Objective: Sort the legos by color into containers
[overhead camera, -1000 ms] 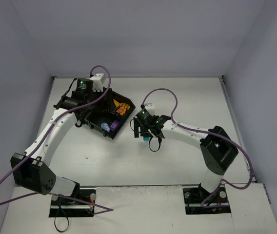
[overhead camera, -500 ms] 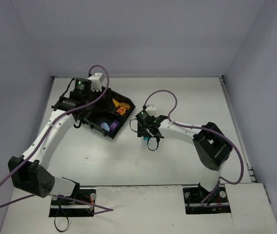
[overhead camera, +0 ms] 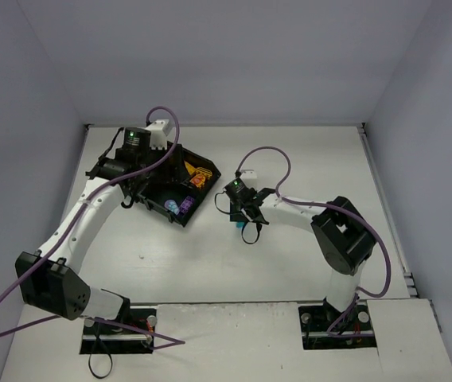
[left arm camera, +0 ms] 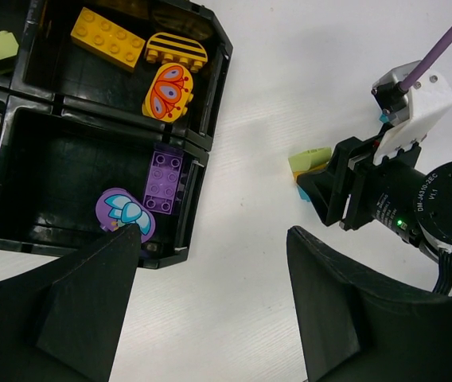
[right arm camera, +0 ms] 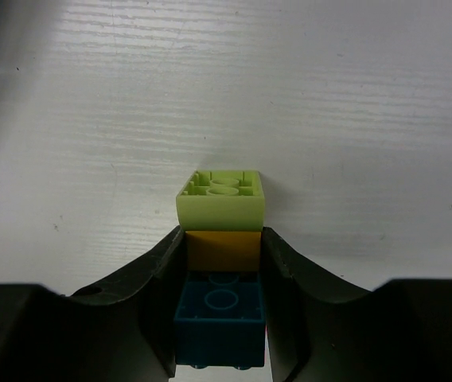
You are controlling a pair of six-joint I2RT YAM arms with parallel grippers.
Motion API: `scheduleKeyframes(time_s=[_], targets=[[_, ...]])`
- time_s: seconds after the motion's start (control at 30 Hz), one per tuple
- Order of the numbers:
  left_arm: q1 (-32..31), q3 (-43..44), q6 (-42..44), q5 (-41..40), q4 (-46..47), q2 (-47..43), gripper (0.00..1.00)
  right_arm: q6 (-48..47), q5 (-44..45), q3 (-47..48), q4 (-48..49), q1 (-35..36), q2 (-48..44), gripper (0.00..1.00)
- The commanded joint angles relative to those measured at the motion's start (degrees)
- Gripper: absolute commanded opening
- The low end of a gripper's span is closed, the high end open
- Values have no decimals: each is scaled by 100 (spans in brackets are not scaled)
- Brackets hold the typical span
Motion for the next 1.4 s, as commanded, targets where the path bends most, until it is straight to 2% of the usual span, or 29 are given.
scheduleKeyframes(time_s=[0.0,0.03,0.13,0.2,0.37,0.4,0.47,0.5,0.6,0.93,1.37], targets=[[-20,238,-72,173,197,-6,68,-245,151,-132,243,-75,-128,26],[-20,264,-81,190,197,3,68,-455,125,-211,305,-84,-206,23],[-20,308,-99,339,223,56,68,-1164,-16,-430,787,-84,-513,0],[-20,326,-125,584,249,100,68,-1597,-174,-606,1304,-84,-760,0],[-20,457,-291,1402,398,275,68,-3343,-701,-1448,2624,-66,-2016,0],[-20,492,-336,1569,408,311,68,-3548,-1024,-1546,3009,-75,-2366,0],[-29,580,-511,2043,486,416,68,-4154,-1228,-1757,3310,-84,-2667,0],[-29,607,-555,2202,530,443,68,-4322,-1716,-1793,3494,-93,-2877,0],[-55,633,-766,2817,811,548,68,-4806,-2204,-1759,3557,-163,-3115,3],[-265,774,-1443,3381,1462,803,68,-5334,-2925,-1513,3540,-207,-3239,7],[-538,985,-1075,3644,935,1313,69,-5449,-3479,-1451,3514,-409,-3231,8]])
